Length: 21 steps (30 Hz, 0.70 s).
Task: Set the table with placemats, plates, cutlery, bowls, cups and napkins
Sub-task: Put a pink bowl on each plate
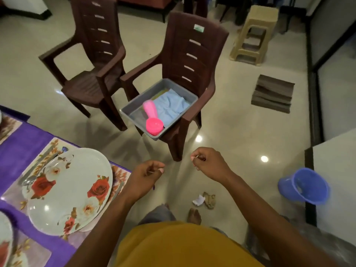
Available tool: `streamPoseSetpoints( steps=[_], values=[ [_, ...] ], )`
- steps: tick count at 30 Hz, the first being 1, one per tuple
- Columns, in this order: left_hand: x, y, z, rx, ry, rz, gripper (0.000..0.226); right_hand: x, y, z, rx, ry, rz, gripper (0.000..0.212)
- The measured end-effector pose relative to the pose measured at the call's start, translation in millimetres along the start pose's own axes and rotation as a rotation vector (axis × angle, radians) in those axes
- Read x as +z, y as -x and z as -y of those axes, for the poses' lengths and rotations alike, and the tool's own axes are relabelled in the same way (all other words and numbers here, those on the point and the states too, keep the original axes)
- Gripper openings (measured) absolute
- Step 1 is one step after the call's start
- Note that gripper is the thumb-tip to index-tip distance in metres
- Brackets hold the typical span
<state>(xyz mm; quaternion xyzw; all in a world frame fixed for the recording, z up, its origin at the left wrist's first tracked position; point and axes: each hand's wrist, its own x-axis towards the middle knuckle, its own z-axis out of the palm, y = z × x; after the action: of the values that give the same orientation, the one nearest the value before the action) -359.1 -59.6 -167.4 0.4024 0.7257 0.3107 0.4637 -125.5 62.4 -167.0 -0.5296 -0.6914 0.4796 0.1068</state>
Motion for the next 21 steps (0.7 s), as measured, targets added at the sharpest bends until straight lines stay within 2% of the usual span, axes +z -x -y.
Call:
streamPoseSetpoints(
  steps=[7, 11, 16, 21],
  values=[
    [-14.2, -57.0, -8.9, -0.044, 0.114, -0.07, 0.014, 2.2, -74.1, 24.2, -0.049, 0.023, 0.118, 0.011],
    [-27.9, -105.2, -7.2, -0.066, 0.168, -0.118, 0.016, 4.3, -121.3, 41.9, -0.028, 0.047, 0.125, 0.015],
    [-46.7, -161.3, -1.9, -0.1, 0.185, -0.137, 0.021, 8.7, -176.3, 55.6, 0.026, 0.089, 0.122, 0.008],
    [-71.5, -208.7, -3.7, -0.135, 0.167, -0.15, 0.016, 15.2, -229.9, 65.3, 0.058, 0.068, 0.118, 0.01]
  ],
)
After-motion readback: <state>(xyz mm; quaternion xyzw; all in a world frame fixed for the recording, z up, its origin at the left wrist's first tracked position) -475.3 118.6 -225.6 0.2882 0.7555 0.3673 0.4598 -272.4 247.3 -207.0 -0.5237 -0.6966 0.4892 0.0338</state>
